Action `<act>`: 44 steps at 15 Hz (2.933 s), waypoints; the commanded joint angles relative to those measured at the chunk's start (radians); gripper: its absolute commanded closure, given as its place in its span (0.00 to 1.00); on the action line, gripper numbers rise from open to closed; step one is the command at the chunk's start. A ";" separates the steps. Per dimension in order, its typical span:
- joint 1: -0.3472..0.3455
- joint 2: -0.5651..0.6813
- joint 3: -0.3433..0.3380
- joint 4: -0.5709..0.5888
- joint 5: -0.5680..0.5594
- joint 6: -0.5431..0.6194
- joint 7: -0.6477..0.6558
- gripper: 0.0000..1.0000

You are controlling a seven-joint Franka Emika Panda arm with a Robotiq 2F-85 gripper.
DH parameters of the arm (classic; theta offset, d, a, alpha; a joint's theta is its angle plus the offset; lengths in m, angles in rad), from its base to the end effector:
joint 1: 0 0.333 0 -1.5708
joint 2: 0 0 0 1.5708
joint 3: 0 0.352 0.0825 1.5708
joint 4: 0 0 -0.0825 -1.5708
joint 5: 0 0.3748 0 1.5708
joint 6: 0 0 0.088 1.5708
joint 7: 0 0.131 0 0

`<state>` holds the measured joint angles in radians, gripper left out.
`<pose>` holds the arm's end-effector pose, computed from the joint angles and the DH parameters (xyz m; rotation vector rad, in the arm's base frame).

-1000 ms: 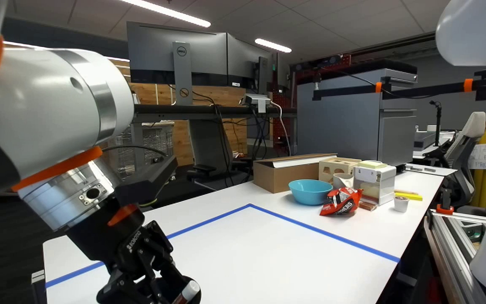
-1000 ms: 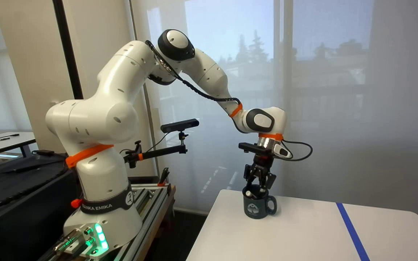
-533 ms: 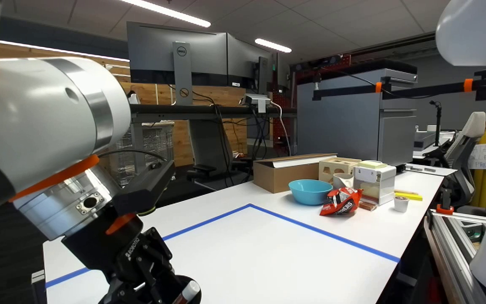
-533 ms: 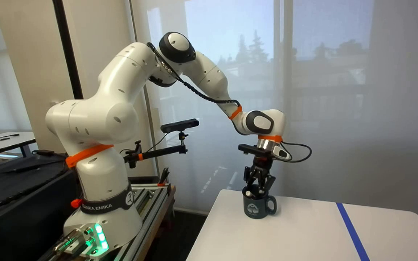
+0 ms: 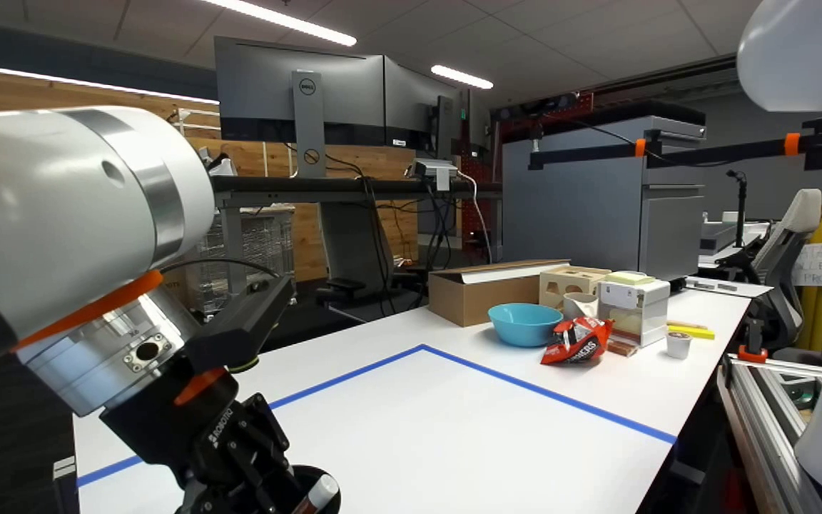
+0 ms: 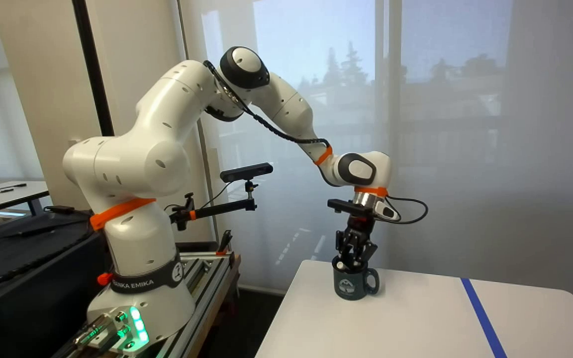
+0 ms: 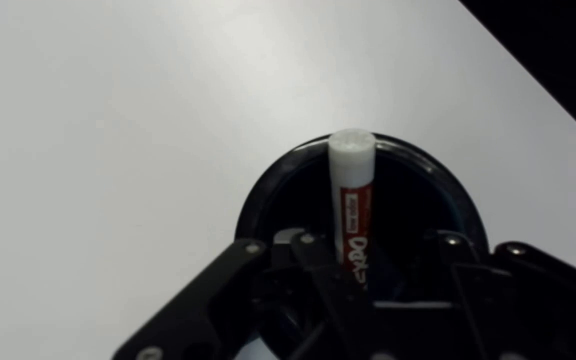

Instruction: Pick up the marker from the cup and put it on the table

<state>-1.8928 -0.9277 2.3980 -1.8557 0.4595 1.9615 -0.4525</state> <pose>0.4770 0.3025 0.1047 2.6127 0.9557 -0.7186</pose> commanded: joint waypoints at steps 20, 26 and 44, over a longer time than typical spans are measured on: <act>0.076 0.149 -0.181 -0.064 -0.042 -0.013 -0.037 0.95; 0.072 0.157 -0.252 -0.121 -0.069 0.091 -0.058 0.95; -0.259 0.140 0.054 -0.199 -0.023 0.406 -0.126 0.95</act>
<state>-2.0802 -0.7924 2.3947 -2.0813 0.4166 2.3910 -0.5332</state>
